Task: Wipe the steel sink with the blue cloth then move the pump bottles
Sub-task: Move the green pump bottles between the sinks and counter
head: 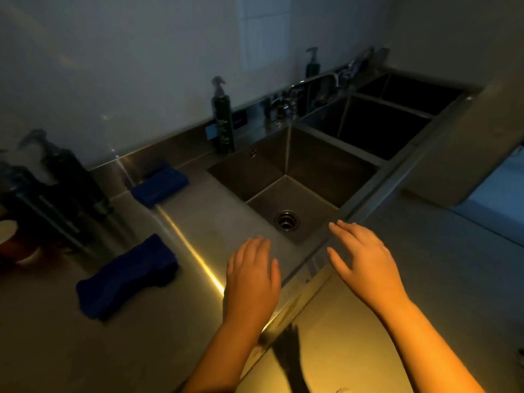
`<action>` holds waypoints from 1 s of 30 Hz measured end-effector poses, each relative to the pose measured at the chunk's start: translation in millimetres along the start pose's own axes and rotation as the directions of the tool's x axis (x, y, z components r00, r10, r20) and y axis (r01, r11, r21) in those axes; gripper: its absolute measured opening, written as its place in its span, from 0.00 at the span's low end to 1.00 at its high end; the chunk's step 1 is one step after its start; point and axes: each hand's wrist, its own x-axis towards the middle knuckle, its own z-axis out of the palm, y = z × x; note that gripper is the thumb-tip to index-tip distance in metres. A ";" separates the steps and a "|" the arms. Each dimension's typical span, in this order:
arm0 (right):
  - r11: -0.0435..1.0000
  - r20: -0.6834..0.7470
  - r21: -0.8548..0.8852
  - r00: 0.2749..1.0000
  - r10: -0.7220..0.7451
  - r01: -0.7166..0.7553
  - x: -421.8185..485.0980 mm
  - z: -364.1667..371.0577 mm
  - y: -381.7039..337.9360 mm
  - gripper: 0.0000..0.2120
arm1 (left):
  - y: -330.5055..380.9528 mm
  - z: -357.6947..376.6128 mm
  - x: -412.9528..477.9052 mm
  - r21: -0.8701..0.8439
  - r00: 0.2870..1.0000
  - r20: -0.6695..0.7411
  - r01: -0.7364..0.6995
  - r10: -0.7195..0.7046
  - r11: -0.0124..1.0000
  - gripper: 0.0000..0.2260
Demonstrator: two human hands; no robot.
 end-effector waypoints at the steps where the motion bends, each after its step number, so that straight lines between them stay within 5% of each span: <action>1: 1.000 -0.007 -0.003 1.000 0.012 -0.012 2.0 -7.1 17.3 0.22 | 15.5 10.7 6.8 0.002 1.000 0.004 -0.009 0.009 1.000 0.21; 13: 0.990 -0.049 -0.028 0.990 0.134 -0.136 28.2 -88.3 214.2 0.22 | 182.2 136.2 84.8 -0.018 0.993 0.011 -0.117 0.117 0.993 0.19; 24: 0.969 -0.060 -0.032 0.968 0.243 -0.245 79.5 -87.5 304.7 0.22 | 218.3 206.9 169.3 -0.036 0.986 0.036 -0.163 0.164 0.986 0.17; 30: 0.972 0.026 -0.076 0.974 0.226 -0.224 169.7 -70.4 350.9 0.23 | 215.4 259.6 255.1 -0.122 0.998 0.027 -0.048 0.052 0.991 0.20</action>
